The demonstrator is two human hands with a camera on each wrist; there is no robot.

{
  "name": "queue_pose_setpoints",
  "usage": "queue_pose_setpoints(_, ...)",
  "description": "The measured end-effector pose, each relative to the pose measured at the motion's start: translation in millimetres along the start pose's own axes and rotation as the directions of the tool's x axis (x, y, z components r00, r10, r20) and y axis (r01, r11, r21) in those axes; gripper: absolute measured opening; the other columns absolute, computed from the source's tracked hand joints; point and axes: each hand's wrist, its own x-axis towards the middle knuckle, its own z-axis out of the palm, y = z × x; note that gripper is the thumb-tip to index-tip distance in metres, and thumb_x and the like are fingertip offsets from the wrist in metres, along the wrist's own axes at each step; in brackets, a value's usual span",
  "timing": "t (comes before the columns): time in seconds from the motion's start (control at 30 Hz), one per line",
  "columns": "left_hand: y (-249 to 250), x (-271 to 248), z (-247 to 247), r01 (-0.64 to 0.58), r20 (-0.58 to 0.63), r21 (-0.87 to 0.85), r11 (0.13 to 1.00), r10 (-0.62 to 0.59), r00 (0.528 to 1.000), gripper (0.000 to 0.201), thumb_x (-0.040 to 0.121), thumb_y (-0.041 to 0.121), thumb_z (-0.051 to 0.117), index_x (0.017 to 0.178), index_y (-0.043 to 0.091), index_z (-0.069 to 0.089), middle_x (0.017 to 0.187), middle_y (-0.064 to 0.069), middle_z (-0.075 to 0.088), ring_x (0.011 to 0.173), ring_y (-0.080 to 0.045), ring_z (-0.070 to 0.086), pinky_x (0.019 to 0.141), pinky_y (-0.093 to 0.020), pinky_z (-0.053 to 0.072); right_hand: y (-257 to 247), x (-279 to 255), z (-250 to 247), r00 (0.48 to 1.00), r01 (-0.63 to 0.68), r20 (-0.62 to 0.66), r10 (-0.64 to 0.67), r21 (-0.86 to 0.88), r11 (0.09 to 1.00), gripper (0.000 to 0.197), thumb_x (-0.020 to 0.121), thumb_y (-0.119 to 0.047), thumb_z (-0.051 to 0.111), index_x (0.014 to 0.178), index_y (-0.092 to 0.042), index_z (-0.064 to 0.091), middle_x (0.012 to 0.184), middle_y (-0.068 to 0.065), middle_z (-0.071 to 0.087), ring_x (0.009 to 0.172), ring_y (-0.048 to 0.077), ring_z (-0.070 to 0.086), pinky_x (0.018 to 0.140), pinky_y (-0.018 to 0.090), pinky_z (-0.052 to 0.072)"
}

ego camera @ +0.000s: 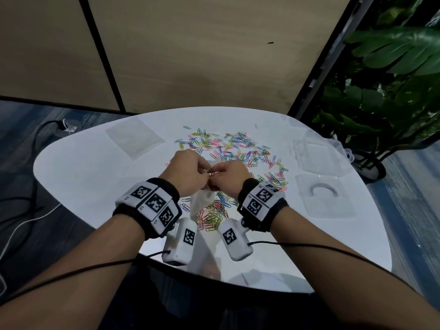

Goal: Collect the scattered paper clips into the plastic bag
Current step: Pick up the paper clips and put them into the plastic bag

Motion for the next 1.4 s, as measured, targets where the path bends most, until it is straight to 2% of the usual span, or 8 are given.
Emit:
queue_pose_setpoints(0.13,-0.7,-0.2,0.1,-0.003,0.005,-0.005,1.0,0.003,1.0,0.029,0.085,0.001,0.062,0.107,0.011,0.079,0.077,-0.004,0.075,0.071,-0.013,0.072,0.075,-0.024,0.056,-6.0,-1.0,2.8,0.99,0.091,-0.078,-0.114,-0.249,0.964,0.022,0.09,-0.009,0.056,0.099,-0.01,0.075,0.077,0.004,0.064,0.069,0.017,0.059,0.051,0.011,0.043)
queue_pose_setpoints(0.27,-3.5,1.6,-2.9,-0.001,-0.023,-0.006,1.0,0.001,1.0,0.032,0.086,0.002,0.063,0.114,0.007,0.076,0.096,-0.011,0.078,0.086,-0.019,0.073,0.087,-0.03,0.058,-9.6,0.2,8.9,0.998,0.067,0.02,-0.064,-0.27,0.96,0.035,0.087,-0.005,0.053,0.119,-0.01,0.067,0.104,0.011,0.07,0.089,0.023,0.064,0.069,0.025,0.051)
queue_pose_setpoints(0.57,-10.2,-0.2,-14.1,0.046,-0.065,-0.022,0.999,-0.047,0.997,0.032,0.087,0.001,0.061,0.115,0.007,0.075,0.088,-0.01,0.077,0.072,-0.02,0.077,0.08,-0.034,0.063,3.1,-16.3,-18.9,0.916,0.352,-0.162,-0.367,-0.119,0.929,0.016,0.085,-0.008,0.066,0.085,-0.022,0.073,0.079,-0.007,0.072,0.07,0.013,0.07,0.069,0.031,0.061)
queue_pose_setpoints(0.73,-15.1,-10.0,-34.2,0.041,-0.134,-0.034,0.999,-0.045,0.99,0.031,0.087,0.001,0.059,0.113,0.007,0.076,0.088,-0.011,0.076,0.074,-0.022,0.077,0.08,-0.031,0.062,68.7,-24.4,-26.6,0.983,-0.025,0.139,0.116,-0.531,0.847,0.082,0.069,-0.031,0.087,0.138,-0.021,0.044,0.128,0.011,0.057,0.068,0.016,0.07,0.064,0.033,0.06)
queue_pose_setpoints(0.83,-25.7,-23.0,-51.1,0.039,-0.18,-0.05,0.998,-0.047,0.983,0.03,0.087,0.002,0.058,0.109,0.009,0.077,0.083,-0.011,0.078,0.074,-0.02,0.077,0.081,-0.025,0.058,97.3,-29.3,-0.6,0.961,-0.055,0.167,0.219,-0.663,0.746,0.111,0.062,-0.035,0.091,0.15,-0.022,0.024,0.143,0.016,0.039,0.111,0.029,0.061,0.085,0.036,0.056)
queue_pose_setpoints(1.13,-87.9,-56.5,-81.1,0.131,-0.249,-0.006,0.991,-0.128,0.96,0.029,0.087,0.006,0.06,0.11,0.011,0.077,0.076,-0.006,0.078,0.075,-0.01,0.074,0.086,-0.023,0.053,98.7,2.1,41.2,0.988,0.153,0.094,-0.125,-0.742,0.653,0.054,0.086,-0.01,0.064,0.137,-0.021,0.051,0.139,0.014,0.038,0.11,0.035,0.058,0.095,0.039,0.052)
queue_pose_setpoints(1.3,-100.2,-55.0,-79.3,0.145,-0.205,0.024,0.989,-0.137,0.969,0.026,0.089,0.005,0.062,0.11,0.01,0.077,0.082,-0.005,0.077,0.07,-0.012,0.075,0.084,-0.024,0.055,102.6,17.1,40.8,0.956,0.269,0.165,-0.243,-0.823,0.5,0.021,0.087,0.002,0.053,0.092,-0.004,0.072,0.094,0.013,0.062,0.085,0.032,0.064,0.074,0.03,0.052)
queue_pose_setpoints(1.4,-99.2,-48.2,-76.4,0.166,-0.177,0.03,0.986,-0.158,0.971,0.027,0.089,0.004,0.061,0.111,0.011,0.075,0.083,-0.003,0.077,0.067,-0.01,0.075,0.077,-0.017,0.051,95.1,22.2,26.5,0.976,0.187,0.07,-0.204,-0.748,0.637,0.021,0.088,-0.002,0.057,0.089,-0.008,0.077,0.09,0.009,0.073,0.082,0.026,0.068,0.072,0.024,0.053)
